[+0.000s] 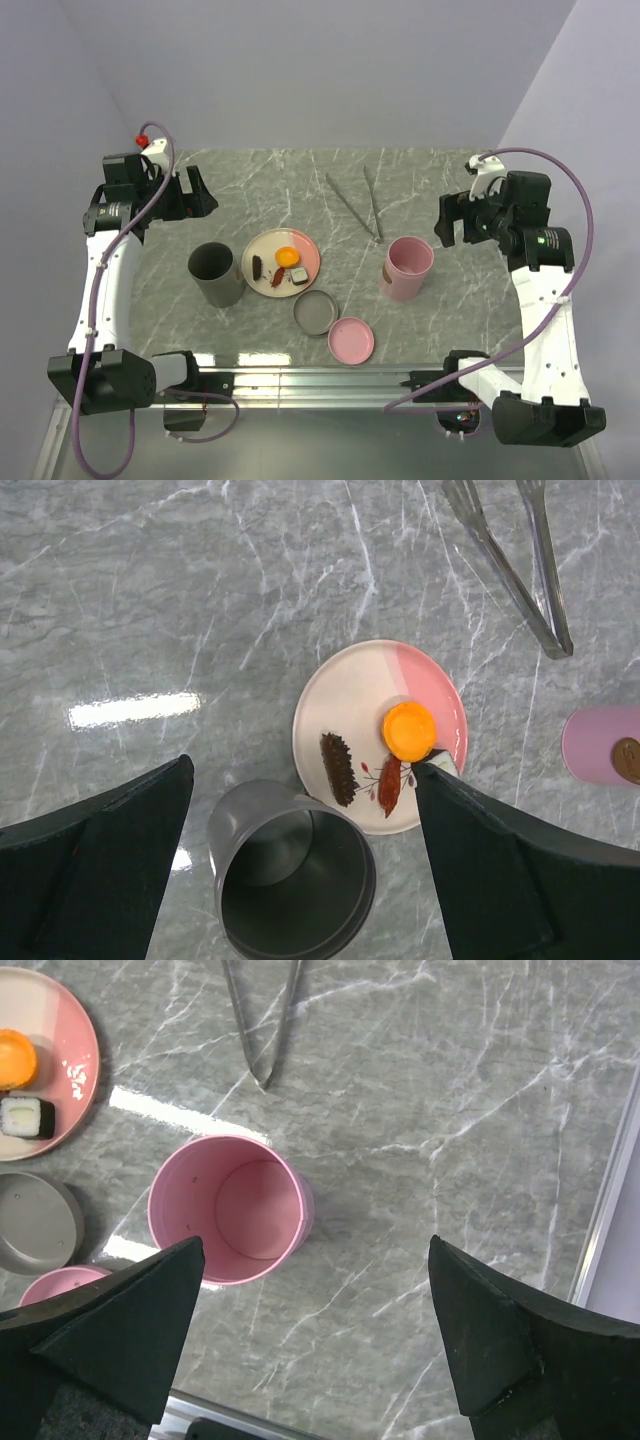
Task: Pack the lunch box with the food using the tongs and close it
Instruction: Pick up the clamp at the center of the board.
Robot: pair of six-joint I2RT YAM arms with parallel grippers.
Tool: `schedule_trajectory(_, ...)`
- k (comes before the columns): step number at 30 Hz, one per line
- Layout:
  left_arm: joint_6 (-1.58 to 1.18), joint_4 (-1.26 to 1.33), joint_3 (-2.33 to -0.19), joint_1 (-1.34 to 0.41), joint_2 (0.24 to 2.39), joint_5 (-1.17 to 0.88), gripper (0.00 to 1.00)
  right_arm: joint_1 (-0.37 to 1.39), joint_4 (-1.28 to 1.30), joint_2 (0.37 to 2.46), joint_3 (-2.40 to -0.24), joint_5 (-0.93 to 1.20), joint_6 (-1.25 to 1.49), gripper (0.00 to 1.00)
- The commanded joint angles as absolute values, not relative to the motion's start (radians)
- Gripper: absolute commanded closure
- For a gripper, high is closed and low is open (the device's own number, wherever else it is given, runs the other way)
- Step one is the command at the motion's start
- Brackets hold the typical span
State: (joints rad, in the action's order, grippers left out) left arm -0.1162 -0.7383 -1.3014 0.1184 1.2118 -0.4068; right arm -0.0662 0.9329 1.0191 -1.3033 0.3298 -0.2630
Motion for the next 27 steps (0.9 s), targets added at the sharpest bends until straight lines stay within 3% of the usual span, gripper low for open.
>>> schedule_trajectory(1,-0.097,-0.698,-1.319,0.12,1.172,-0.439,0.01,-0.071,0.927,1.064,-1.367,0.35,-0.262,0.0)
schedule_trajectory(11,-0.089,-0.663,-1.356,0.12,1.181,-0.391,0.01,-0.005,0.888,1.336,-1.69,0.276,-0.204,0.0)
schedule_trajectory(22,-0.101,-0.692,-1.388,0.121,1.232,-0.399,0.01,0.182,1.037,1.81,-2.101,0.183,-0.173,0.0)
schedule_trajectory(27,-0.1,-0.667,-1.353,0.121,1.209,-0.429,0.0,0.25,1.029,1.922,-2.125,0.13,-0.19,0.0)
